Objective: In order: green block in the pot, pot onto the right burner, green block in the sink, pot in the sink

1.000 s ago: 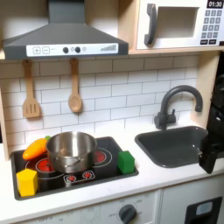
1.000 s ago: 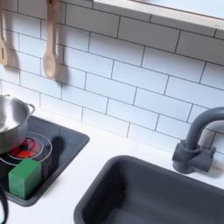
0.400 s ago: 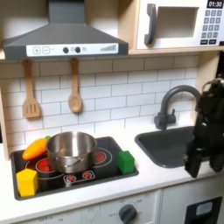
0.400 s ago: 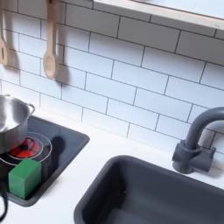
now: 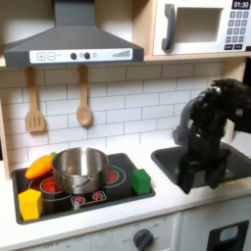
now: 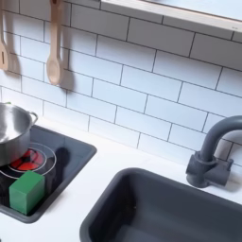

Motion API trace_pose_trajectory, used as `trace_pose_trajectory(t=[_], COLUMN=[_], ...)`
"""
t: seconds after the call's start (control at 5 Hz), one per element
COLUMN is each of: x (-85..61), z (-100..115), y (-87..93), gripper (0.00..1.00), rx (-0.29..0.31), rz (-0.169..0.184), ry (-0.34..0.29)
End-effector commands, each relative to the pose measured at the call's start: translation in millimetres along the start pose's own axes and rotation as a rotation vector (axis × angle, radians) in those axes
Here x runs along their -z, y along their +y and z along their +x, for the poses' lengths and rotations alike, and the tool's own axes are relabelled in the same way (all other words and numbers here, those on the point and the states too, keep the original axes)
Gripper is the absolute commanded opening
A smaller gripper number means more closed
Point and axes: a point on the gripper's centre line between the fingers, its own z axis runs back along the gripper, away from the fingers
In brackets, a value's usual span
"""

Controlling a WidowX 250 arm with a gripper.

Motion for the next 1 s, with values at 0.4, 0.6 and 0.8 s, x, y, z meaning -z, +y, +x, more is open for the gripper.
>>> trace_pose_trajectory(t=[0.4, 0.6, 0.8], x=[21.0, 25.9, 27.9], z=[40.5, 54.7, 69.7], y=[29.8, 28.7, 28.4], gripper=[1.00, 1.00, 1.00], rx=[-0.046, -0.036, -0.070], rz=[-0.033, -0.027, -0.022], ry=[-0.012, -0.023, -0.029])
